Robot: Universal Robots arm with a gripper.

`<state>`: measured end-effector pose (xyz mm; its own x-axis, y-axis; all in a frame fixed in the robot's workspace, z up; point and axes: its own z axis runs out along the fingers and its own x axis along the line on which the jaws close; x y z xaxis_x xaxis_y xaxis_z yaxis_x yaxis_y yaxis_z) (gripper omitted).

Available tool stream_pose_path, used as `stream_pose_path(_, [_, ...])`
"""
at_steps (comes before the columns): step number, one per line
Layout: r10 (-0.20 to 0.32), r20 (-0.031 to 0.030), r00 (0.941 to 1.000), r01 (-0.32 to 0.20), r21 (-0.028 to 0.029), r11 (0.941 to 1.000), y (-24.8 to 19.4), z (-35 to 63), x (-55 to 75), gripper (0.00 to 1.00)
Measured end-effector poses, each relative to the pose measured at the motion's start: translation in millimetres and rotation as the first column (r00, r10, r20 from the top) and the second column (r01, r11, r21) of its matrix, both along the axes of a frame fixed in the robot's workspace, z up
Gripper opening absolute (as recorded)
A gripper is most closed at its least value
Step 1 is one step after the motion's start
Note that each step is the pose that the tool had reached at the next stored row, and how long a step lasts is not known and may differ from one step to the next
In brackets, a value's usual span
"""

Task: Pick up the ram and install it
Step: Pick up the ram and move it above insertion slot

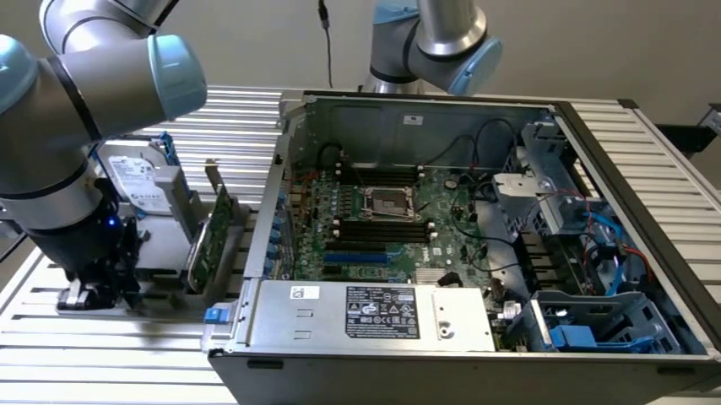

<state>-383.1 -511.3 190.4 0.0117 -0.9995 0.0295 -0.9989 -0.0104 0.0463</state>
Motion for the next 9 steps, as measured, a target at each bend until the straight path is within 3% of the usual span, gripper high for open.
stream_pose_path(4, [0.000,-0.0003,1.0000,0.000,-0.0002,1.0000,-0.1,-1.4,0.0,0.16])
stream_pose_path(9, [0.000,0.0000,1.0000,0.000,0.0000,1.0000,-0.1,-1.7,0.0,0.14])
